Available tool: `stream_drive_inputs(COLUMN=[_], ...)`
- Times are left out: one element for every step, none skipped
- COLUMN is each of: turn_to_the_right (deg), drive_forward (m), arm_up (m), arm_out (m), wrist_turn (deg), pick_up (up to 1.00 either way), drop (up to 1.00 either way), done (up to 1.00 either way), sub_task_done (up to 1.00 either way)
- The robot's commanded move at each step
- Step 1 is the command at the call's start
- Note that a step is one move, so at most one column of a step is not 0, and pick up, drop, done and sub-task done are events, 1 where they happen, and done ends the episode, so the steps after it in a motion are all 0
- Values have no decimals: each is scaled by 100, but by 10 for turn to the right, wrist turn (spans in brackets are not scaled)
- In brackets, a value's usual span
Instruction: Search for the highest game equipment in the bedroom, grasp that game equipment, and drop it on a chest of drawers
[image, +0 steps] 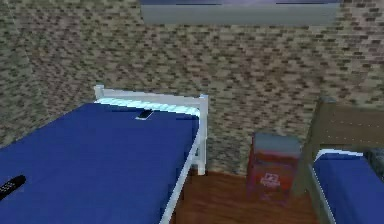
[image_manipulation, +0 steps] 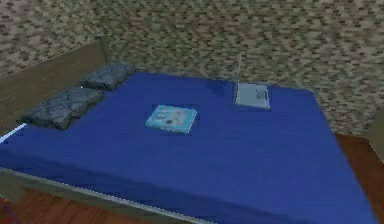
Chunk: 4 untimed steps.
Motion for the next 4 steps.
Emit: stream_drive_inputs(turn_to_the_right=[-450,-450,-450,-360], drive_forward=[0,0,0,0], arm_up=[0,0,0,0], arm_out=[0,0,0,0], wrist_turn=[0,0,0,0], pick_up=[0,0,0,0], drop=[0,0,0,0], done=[0,0,0,0], sub_task_done=[0,0,0,0])
